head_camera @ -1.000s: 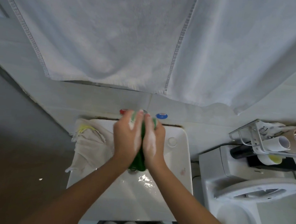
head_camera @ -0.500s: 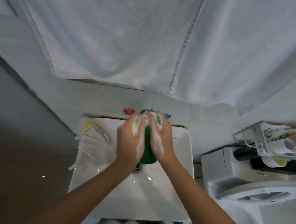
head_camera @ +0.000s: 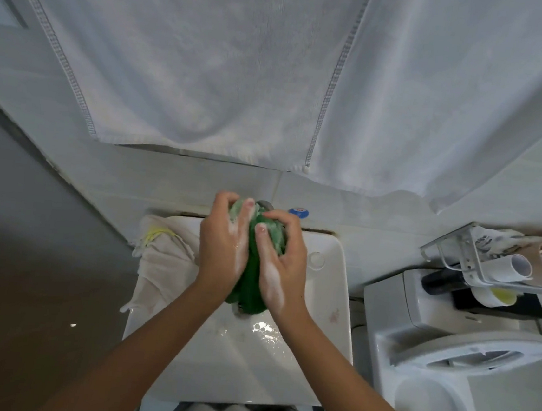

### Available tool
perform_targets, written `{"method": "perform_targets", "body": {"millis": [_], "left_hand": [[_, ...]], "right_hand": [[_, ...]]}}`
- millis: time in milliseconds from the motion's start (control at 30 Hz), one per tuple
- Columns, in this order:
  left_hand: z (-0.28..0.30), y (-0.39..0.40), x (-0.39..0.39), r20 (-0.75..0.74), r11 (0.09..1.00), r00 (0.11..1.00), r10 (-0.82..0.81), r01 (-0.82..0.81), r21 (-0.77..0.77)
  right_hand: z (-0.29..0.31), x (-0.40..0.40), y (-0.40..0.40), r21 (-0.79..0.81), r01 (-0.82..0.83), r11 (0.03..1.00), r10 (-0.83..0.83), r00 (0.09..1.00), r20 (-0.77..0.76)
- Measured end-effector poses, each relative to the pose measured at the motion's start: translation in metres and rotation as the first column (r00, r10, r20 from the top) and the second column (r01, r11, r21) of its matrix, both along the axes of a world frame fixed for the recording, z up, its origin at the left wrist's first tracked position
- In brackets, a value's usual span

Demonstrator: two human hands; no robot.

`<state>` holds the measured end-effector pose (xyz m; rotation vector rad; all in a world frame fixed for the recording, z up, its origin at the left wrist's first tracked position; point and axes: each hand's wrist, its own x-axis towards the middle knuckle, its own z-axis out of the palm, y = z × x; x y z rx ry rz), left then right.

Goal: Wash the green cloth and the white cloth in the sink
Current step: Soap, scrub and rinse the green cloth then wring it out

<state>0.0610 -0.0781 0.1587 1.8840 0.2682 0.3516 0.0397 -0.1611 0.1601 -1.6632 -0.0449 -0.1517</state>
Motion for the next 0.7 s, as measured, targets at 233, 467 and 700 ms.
{"method": "perform_targets", "body": {"millis": [233,467,700], "left_hand": [[0.004,-0.006,-0.019,0.03,0.972,0.977,-0.209,0.205,0.112],[0.009,-0.013,-0.024,-0.03,0.997,0.996,-0.08,0.08,0.001],[0.039,0.01,-0.03,-0.078,0.933,0.947,-0.31,0.288,-0.215]], "right_hand": [[0.006,0.013,-0.005,0.088,0.216,0.972,-0.208,0.974,-0.092],[0.011,0.022,-0.003,0.048,0.202,0.978,-0.196,0.974,-0.111],[0.008,0.029,-0.02,0.119,0.268,0.956,-0.252,0.958,-0.133]]}}
